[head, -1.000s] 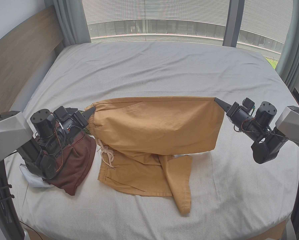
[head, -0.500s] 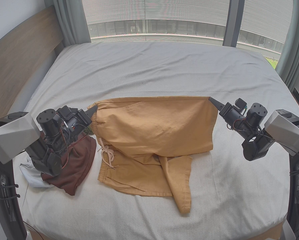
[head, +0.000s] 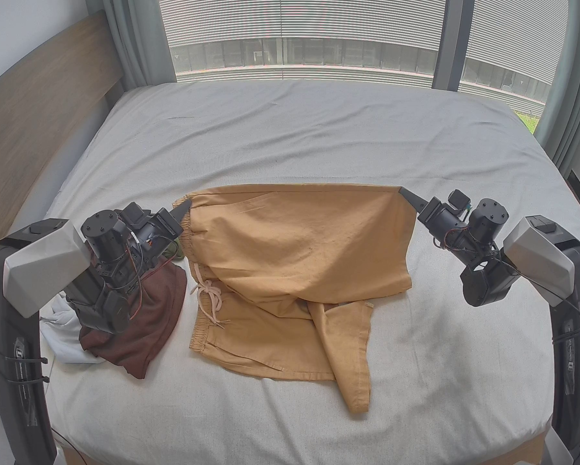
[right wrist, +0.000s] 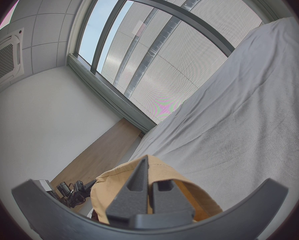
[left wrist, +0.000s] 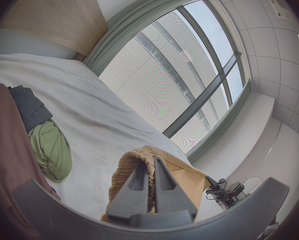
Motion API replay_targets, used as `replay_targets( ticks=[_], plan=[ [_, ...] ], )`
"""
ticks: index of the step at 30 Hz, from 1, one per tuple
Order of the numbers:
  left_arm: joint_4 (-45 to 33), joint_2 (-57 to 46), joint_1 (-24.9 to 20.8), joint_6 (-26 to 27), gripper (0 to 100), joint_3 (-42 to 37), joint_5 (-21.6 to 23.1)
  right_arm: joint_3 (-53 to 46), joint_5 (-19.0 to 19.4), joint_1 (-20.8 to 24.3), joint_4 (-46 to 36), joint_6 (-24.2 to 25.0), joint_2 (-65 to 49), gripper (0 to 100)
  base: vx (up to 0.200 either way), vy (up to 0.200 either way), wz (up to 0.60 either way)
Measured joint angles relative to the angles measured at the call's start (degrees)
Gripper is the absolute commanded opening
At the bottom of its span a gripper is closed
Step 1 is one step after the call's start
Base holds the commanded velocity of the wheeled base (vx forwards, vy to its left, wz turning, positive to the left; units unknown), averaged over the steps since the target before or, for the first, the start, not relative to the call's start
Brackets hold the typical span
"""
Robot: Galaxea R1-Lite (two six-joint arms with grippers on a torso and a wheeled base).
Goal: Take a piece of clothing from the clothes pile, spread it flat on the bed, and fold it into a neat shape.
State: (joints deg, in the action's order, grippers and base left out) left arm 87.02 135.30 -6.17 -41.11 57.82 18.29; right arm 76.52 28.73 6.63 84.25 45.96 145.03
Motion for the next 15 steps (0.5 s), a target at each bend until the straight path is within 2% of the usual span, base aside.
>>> replay_targets(
  ticks=[14,15],
  plan=[
    [-1.13,1.96,0.35,-0.16,0,3.08,0.05,4.38,-0.09,-0.22,-1.93,-0.06,2.22,0,0.000,0.000,0.00],
    [-1.27,2.07,0.37,-0.24,0,3.25,0.02,4.53,-0.09,-0.22,-1.95,-0.06,2.32,100,0.000,0.000,0.00]
  ],
)
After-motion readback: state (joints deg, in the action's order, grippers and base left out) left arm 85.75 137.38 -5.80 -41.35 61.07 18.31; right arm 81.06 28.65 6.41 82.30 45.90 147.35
